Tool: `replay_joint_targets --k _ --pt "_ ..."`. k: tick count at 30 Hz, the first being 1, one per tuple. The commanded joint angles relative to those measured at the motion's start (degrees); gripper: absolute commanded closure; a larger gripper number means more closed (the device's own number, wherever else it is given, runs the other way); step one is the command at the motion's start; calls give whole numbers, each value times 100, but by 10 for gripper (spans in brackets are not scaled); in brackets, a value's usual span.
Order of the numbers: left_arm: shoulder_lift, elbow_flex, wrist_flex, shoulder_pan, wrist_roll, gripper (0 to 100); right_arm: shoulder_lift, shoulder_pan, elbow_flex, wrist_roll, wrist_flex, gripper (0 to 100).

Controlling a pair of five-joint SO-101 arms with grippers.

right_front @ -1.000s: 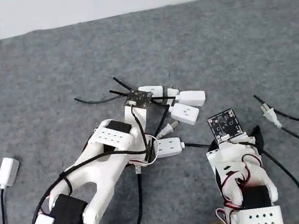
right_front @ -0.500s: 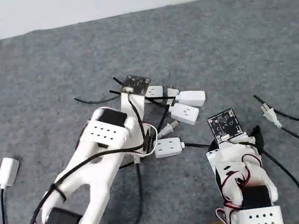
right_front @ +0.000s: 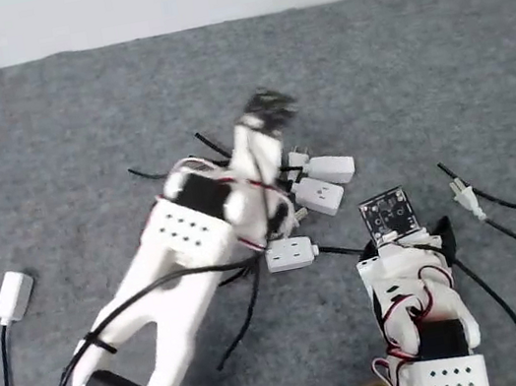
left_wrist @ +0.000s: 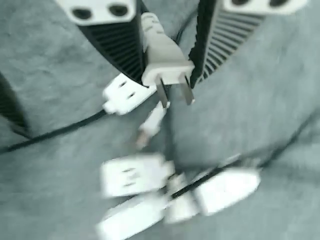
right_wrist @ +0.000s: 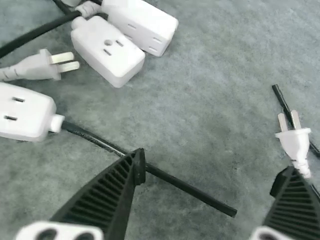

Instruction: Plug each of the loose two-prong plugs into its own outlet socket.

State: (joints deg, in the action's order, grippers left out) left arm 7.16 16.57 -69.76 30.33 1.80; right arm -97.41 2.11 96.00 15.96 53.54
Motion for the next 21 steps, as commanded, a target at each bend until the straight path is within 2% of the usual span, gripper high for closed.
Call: replay_joint_targets --k 1,4,7,15,17,21 --pt "246 -295 651 651 -396 987 -92 760 79 -53 -514 623" --pt "246 -303 1380 949 -457 987 -92 1534 9 -62 -655 623" --pt "246 -303 2092 1046 -466 987 -92 2290 -246 -53 -312 623" --pt "-281 -479 3833 1398 -448 986 -92 4945 -914 -9 277 623" --pt "-782 -848 3895 1538 -440 986 -92 5323 -747 229 259 623" --pt "-2198 -2114 3859 1679 -431 986 -92 5473 -299 1240 224 623"
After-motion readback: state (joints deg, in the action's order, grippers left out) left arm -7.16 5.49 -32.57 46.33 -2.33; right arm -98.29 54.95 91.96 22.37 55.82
